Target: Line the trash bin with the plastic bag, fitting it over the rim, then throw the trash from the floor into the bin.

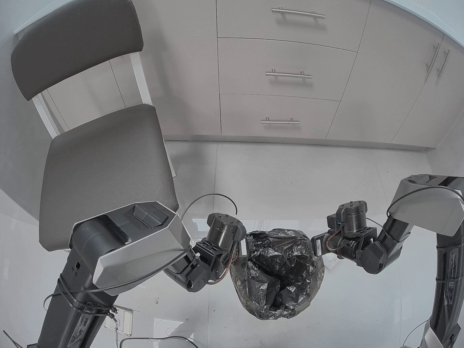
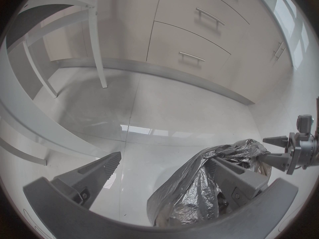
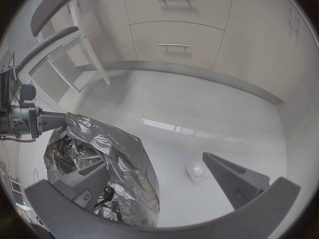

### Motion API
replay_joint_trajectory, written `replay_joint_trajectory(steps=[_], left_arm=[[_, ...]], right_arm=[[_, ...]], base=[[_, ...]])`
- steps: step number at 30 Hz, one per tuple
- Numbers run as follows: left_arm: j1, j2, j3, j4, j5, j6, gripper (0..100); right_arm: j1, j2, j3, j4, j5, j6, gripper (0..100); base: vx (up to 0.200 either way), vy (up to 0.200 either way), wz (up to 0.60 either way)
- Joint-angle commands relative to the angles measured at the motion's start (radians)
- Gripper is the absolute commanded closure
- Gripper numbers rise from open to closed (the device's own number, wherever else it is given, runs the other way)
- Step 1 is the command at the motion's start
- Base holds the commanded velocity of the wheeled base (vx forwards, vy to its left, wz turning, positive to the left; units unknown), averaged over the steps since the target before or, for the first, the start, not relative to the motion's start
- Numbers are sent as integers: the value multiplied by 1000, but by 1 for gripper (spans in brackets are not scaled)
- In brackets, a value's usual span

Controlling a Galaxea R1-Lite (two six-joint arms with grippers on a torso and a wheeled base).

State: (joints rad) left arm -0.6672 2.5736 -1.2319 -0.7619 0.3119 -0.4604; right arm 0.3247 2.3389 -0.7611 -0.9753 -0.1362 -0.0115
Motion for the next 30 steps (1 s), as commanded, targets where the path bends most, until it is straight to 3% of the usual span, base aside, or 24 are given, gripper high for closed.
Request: replay_joint_trajectory(steps=[1,10,18,27,30], left_arm=[[3,13,-21,1,18,-12,0],[17,17,-43,26,22,-15,0],[32,34,-133,239,22,-29,0],[29,36,-152,293,22,-38,0],[29,34,-178,369,22,-43,0]], right_arm=[[1,0,0,0,0,1,0],[1,2,0,0,0,2,0],[1,3,0,0,0,2,0],[2,14,-6,-5,-3,4,0],[8,42,-23,-29,-45,5,0]], base=[[0,0,0],[0,0,0],[0,0,0],[0,0,0],[0,0,0]])
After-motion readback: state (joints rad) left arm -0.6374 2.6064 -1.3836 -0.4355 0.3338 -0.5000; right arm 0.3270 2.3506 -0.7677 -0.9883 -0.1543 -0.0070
